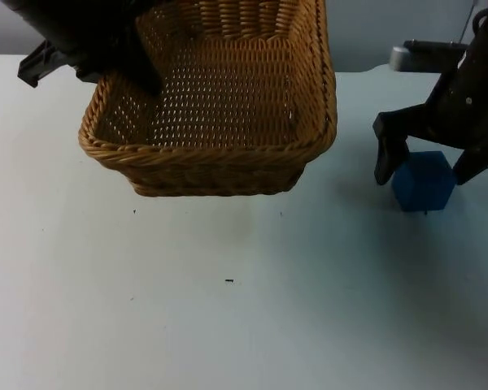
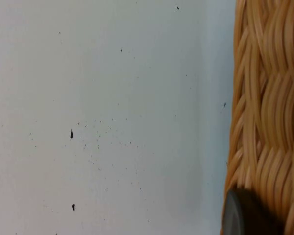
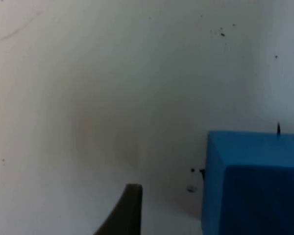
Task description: Pick up the basket with the left hand and place the blue cube into the basket with the right hand.
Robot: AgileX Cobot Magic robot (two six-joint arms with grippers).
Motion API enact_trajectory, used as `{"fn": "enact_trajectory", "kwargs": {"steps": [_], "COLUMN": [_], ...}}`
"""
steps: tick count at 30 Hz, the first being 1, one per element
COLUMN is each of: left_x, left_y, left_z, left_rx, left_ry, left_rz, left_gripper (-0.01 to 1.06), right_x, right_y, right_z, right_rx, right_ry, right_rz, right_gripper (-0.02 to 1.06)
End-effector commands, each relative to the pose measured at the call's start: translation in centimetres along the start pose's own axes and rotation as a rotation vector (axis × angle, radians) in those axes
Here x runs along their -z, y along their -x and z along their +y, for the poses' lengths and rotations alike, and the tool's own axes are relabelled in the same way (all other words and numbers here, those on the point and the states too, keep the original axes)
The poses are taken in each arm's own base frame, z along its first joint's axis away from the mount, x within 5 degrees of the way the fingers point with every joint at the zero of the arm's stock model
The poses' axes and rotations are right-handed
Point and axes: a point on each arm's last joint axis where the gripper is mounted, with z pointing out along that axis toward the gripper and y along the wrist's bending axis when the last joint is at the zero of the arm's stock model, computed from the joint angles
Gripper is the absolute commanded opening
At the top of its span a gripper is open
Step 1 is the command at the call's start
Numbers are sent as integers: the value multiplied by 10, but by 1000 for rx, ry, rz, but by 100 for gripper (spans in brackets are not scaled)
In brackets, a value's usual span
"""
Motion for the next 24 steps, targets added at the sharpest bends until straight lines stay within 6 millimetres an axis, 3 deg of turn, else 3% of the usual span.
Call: {"fn": "enact_trajectory", "kwargs": {"steps": [1,12,15,21,24], "left_x": [2,2,2,2,2], "left_y": [0,0,0,0,0], "left_z": [-7,-7,-7,-7,-7], "left_rx": [0,-8,-8,-8,-8], "left_ry": [-24,-25,-25,-25,-25], "left_rz": [-11,-5,-5,-5,-5], "left_gripper": [0,0,0,0,0], "right_x": [0,-17,-19,-19,-19], "right_y": [4,2,1,1,1], "right_z": [0,-1,-1,-1,0], "right_rx": [-5,-24,-38,-40,-46], "right_ry": [-7,-5,-6,-5,0], "right_rz": [-32,-5,0,0,0], "right_gripper": [92,79,65,48,30]}}
